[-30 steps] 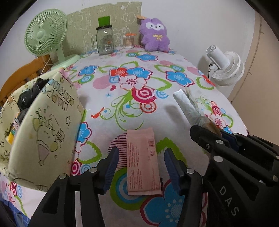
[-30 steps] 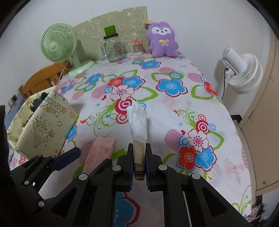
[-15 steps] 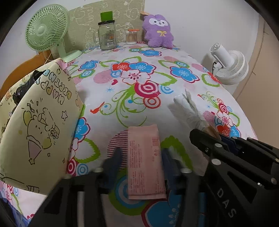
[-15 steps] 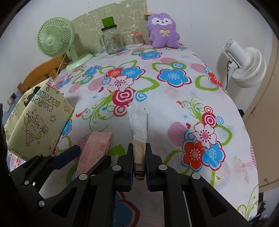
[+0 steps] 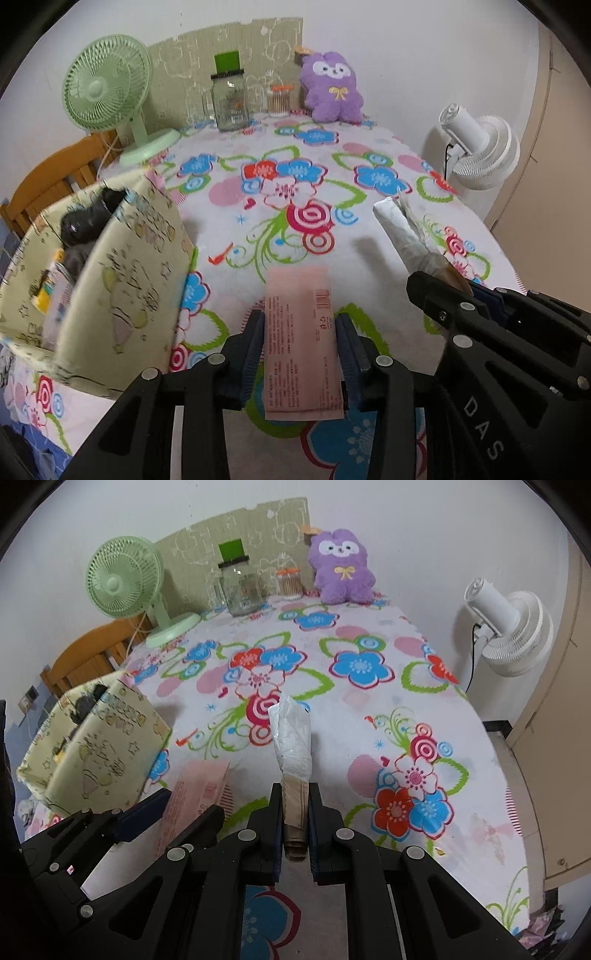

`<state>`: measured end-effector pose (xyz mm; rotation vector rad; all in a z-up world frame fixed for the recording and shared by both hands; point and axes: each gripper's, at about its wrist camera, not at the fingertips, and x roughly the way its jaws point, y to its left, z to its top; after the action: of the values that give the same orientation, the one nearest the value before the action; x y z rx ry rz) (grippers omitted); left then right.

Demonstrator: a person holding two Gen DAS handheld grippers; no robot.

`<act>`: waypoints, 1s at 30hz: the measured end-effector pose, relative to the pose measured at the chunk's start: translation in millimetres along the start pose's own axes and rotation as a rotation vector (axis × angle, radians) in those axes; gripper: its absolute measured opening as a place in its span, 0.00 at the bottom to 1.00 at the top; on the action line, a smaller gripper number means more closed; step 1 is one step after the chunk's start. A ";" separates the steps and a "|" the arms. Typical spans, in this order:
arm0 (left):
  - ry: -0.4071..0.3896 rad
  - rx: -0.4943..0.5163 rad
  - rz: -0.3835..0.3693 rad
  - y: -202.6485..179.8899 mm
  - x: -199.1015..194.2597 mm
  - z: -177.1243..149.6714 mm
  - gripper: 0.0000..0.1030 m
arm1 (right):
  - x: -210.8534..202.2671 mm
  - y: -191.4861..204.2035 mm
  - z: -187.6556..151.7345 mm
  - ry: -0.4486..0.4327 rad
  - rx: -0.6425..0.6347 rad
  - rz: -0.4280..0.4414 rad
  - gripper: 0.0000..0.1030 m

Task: Organize soft objects
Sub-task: 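Carry the pink slip with the left tool while the right tool carries the tissue item toward the box, then lower the pink slip into the box with the left tool while the right tool lowers the tissue item in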

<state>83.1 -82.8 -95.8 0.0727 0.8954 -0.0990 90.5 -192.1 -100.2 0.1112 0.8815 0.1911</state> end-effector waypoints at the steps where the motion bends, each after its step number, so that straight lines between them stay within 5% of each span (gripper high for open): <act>1: -0.007 0.000 0.000 0.2 -4.4 1.3 0.38 | -3.5 0.6 0.9 -0.008 -0.001 0.001 0.13; 30: -0.161 0.006 0.017 38.8 -100.8 21.1 0.38 | -94.9 57.3 25.6 -0.180 -0.055 0.018 0.13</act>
<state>41.3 -40.8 -3.1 0.0767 0.7340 -0.0902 44.6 -156.6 -2.3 0.0838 0.6952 0.2180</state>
